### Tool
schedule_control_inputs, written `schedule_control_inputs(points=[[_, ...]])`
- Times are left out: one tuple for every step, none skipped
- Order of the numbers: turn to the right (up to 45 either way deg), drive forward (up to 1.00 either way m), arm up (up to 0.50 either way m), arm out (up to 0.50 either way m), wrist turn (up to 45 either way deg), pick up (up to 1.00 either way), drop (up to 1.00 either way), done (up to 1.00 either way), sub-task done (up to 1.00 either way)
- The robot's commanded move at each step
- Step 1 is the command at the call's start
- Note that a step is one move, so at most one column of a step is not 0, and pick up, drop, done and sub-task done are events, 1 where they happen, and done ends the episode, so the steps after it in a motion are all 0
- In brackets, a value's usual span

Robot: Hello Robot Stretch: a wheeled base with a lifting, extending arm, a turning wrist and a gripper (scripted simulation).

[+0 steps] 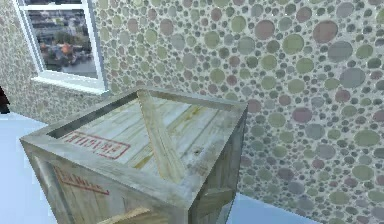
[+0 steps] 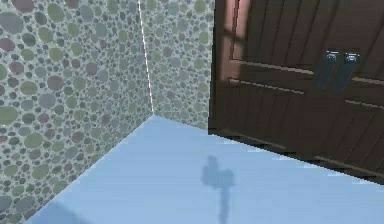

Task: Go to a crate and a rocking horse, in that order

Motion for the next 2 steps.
schedule_control_inputs(points=[[-9.0, 0.00, 0.00, 0.00, 0.0, 0.00, 0.00, 0.00, 0.00], [0.0, 0.00, 0.00, 0.00, 0.0, 0.00, 0.00, 0.00, 1.00]])
